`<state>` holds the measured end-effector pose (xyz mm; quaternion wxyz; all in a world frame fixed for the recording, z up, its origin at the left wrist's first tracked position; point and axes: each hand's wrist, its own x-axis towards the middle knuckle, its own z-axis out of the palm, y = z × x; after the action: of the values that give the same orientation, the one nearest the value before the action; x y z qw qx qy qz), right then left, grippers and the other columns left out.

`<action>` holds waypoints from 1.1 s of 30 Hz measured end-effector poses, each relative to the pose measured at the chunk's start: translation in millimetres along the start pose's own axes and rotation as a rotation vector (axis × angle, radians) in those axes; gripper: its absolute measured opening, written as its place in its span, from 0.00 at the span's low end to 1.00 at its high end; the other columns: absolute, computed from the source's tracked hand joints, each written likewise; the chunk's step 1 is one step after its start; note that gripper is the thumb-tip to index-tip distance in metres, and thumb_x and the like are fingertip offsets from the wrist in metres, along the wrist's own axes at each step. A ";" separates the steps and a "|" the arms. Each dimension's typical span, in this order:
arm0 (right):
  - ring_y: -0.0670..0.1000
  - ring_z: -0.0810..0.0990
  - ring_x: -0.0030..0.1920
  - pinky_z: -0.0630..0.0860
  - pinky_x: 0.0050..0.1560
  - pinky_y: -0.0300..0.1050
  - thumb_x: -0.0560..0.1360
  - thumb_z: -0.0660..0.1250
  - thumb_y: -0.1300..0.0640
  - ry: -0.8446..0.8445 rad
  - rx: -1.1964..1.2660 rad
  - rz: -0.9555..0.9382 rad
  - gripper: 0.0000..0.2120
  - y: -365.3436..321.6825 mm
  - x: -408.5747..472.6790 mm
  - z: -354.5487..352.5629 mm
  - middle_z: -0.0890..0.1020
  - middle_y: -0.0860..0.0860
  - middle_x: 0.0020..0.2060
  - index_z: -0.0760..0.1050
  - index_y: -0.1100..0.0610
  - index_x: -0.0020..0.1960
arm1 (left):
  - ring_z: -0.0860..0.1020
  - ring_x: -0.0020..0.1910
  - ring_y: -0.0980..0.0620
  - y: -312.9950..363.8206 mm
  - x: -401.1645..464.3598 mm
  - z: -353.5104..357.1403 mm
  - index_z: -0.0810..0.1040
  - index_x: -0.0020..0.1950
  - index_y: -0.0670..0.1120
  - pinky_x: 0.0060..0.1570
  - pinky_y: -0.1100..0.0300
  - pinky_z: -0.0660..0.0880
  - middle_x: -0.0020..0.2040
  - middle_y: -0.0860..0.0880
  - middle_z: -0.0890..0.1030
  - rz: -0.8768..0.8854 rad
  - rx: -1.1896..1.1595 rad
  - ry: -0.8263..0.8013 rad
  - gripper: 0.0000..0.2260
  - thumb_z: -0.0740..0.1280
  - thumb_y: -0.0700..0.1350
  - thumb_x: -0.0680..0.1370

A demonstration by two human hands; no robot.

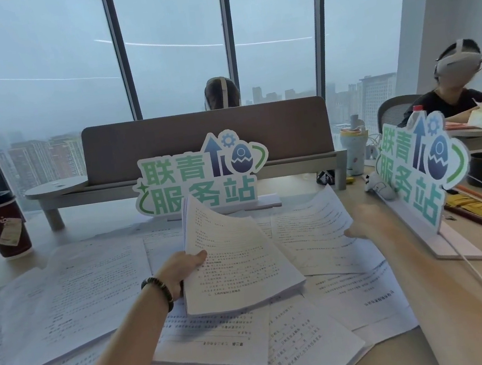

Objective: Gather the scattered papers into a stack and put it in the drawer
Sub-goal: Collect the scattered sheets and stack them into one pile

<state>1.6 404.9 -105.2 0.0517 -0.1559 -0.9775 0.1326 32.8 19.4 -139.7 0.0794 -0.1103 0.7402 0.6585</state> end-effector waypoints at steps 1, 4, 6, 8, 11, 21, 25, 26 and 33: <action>0.53 0.74 0.45 0.71 0.37 0.42 0.75 0.71 0.54 -0.017 0.028 0.000 0.10 -0.3 0.7 -3.1 0.77 0.52 0.44 0.70 0.56 0.46 | 0.81 0.54 0.36 -0.1 0.0 -0.3 0.76 0.63 0.36 0.56 0.40 0.78 0.56 0.37 0.82 0.001 0.003 -0.001 0.14 0.65 0.42 0.81; 0.56 0.79 0.47 0.77 0.46 0.46 0.76 0.72 0.55 -0.026 0.316 0.039 0.10 2.6 10.6 -10.0 0.81 0.56 0.48 0.75 0.58 0.52 | 0.81 0.55 0.36 0.0 -0.4 -0.5 0.76 0.63 0.36 0.57 0.39 0.77 0.56 0.36 0.82 0.005 0.002 -0.005 0.14 0.65 0.42 0.81; 0.59 0.80 0.51 0.76 0.49 0.48 0.75 0.73 0.57 0.027 0.540 0.070 0.14 4.6 17.2 -9.3 0.82 0.59 0.52 0.77 0.61 0.58 | 0.81 0.55 0.36 -0.1 -0.3 0.1 0.76 0.63 0.35 0.57 0.39 0.77 0.57 0.36 0.82 0.011 -0.001 -0.007 0.14 0.65 0.42 0.81; 0.60 0.79 0.55 0.75 0.50 0.48 0.75 0.72 0.60 0.084 0.652 0.095 0.17 4.3 18.8 -6.8 0.81 0.60 0.57 0.76 0.63 0.63 | 0.81 0.56 0.36 -0.2 -0.3 0.6 0.76 0.64 0.35 0.56 0.40 0.77 0.58 0.36 0.82 0.015 -0.006 -0.008 0.14 0.65 0.41 0.81; 0.61 0.79 0.52 0.77 0.52 0.50 0.76 0.69 0.65 0.072 0.660 0.117 0.12 4.0 21.4 -5.4 0.81 0.60 0.55 0.77 0.62 0.59 | 0.81 0.55 0.36 -0.3 0.9 0.7 0.76 0.64 0.35 0.56 0.41 0.77 0.57 0.36 0.82 0.021 -0.005 -0.009 0.14 0.65 0.41 0.81; 0.58 0.78 0.49 0.75 0.46 0.46 0.79 0.69 0.54 -0.050 0.442 -0.035 0.15 -4.7 3.2 -21.5 0.82 0.59 0.54 0.79 0.65 0.59 | 0.81 0.55 0.37 -0.8 2.8 1.0 0.76 0.64 0.36 0.55 0.42 0.78 0.57 0.37 0.82 0.018 -0.028 -0.023 0.13 0.65 0.41 0.82; 0.57 0.78 0.44 0.73 0.43 0.48 0.79 0.68 0.50 0.024 0.547 -0.109 0.18 -11.4 -3.4 -35.3 0.83 0.59 0.51 0.80 0.65 0.57 | 0.81 0.55 0.36 -0.5 -0.1 2.8 0.76 0.64 0.37 0.58 0.40 0.77 0.57 0.37 0.82 0.005 -0.055 -0.042 0.13 0.64 0.42 0.82; 0.59 0.79 0.44 0.74 0.45 0.50 0.78 0.68 0.49 0.050 0.546 -0.126 0.20 -14.1 -5.4 -39.2 0.84 0.61 0.51 0.80 0.67 0.56 | 0.81 0.56 0.36 -0.4 -0.6 3.0 0.76 0.64 0.37 0.59 0.39 0.76 0.57 0.37 0.82 0.003 -0.064 -0.048 0.13 0.64 0.42 0.82; 0.56 0.78 0.45 0.71 0.45 0.45 0.78 0.69 0.49 0.147 0.352 -0.234 0.13 -41.5 -14.7 -76.2 0.80 0.54 0.43 0.80 0.59 0.52 | 0.80 0.58 0.35 -1.6 3.9 4.2 0.74 0.66 0.34 0.56 0.40 0.77 0.60 0.35 0.80 0.008 -0.074 -0.018 0.15 0.64 0.40 0.82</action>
<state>14.3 380.6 -21.5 0.1642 -0.0394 -0.9443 0.2826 29.3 23.2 -142.8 0.0792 -0.1044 0.7152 0.6865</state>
